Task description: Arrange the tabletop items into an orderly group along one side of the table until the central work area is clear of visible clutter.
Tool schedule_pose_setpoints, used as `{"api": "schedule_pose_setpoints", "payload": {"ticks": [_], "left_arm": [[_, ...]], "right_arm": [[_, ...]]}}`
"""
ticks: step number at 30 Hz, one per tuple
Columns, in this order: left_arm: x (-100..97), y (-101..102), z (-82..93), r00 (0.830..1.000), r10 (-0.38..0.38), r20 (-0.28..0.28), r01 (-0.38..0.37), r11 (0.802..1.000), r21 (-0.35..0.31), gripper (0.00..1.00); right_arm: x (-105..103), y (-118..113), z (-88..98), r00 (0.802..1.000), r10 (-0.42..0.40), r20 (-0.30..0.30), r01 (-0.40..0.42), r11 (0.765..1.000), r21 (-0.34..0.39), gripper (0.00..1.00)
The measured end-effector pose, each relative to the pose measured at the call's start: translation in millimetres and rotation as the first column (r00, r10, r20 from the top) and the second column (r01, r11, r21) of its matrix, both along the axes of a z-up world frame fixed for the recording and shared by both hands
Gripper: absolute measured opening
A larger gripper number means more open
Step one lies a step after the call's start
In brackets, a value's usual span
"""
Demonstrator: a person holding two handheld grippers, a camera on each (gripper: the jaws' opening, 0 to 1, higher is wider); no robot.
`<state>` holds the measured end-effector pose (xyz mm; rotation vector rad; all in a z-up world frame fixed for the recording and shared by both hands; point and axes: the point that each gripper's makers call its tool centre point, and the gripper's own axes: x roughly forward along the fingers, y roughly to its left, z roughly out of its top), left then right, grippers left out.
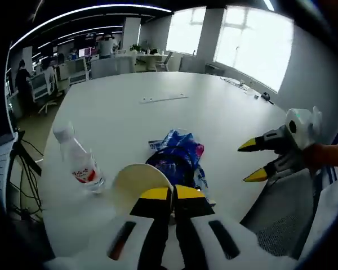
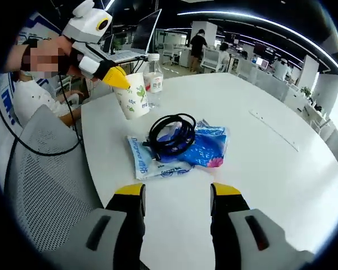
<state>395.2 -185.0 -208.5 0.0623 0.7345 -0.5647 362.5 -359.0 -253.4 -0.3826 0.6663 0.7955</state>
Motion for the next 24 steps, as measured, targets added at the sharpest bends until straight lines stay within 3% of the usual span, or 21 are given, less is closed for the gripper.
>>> {"api": "schedule_pose_setpoints", "payload": {"ticks": [15, 24], "left_arm": [[25.3, 10.9, -12.7, 1.0, 0.018, -0.003, -0.018, 0.998, 0.063, 0.0], [38.1, 13.4, -22.3, 1.0, -0.006, 0.005, 0.005, 0.991, 0.136, 0.0]], "right_arm": [[-3.8, -21.8, -4.1, 0.996, -0.079, -0.035, 0.08, 0.997, 0.017, 0.46], [-5.5, -30.0, -5.2, 0.992, -0.116, -0.053, 0.118, 0.992, 0.036, 0.45]]}}
